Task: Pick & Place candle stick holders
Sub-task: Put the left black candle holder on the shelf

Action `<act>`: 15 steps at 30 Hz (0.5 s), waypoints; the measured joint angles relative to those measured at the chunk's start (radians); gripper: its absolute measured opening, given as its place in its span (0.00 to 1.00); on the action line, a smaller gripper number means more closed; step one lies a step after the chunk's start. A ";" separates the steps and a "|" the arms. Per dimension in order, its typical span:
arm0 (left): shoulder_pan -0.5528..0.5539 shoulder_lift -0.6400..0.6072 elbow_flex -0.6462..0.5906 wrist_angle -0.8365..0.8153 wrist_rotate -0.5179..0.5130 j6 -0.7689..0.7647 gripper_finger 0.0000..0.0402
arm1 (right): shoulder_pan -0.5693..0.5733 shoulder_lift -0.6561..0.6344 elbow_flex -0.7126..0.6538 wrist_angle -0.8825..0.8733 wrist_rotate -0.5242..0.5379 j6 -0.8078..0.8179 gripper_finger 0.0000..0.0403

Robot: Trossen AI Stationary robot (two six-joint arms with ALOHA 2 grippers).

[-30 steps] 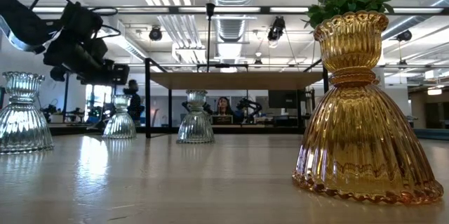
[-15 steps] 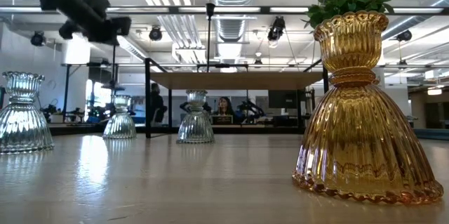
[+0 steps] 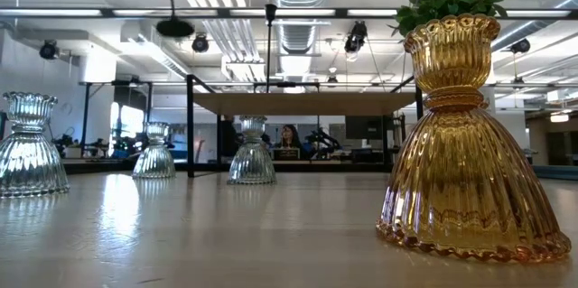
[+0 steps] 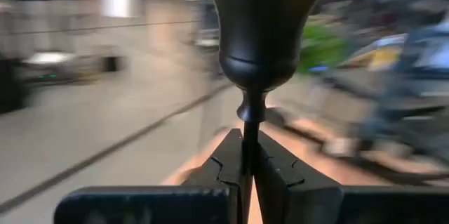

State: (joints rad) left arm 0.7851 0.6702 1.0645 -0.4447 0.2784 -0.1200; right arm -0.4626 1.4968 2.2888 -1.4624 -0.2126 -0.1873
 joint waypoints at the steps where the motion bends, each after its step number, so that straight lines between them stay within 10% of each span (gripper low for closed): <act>1: -0.006 0.011 0.018 0.002 0.055 -0.021 0.05 | 0.003 0.000 -0.004 0.011 -0.034 0.002 0.13; 15: -0.326 0.314 0.082 0.202 0.167 -0.016 0.05 | 0.181 -0.010 -0.256 0.314 -0.104 0.100 0.13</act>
State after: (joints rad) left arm 0.4588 0.9844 1.1466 -0.2429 0.4454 -0.1363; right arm -0.2815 1.4869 2.0325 -1.1487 -0.3164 -0.0871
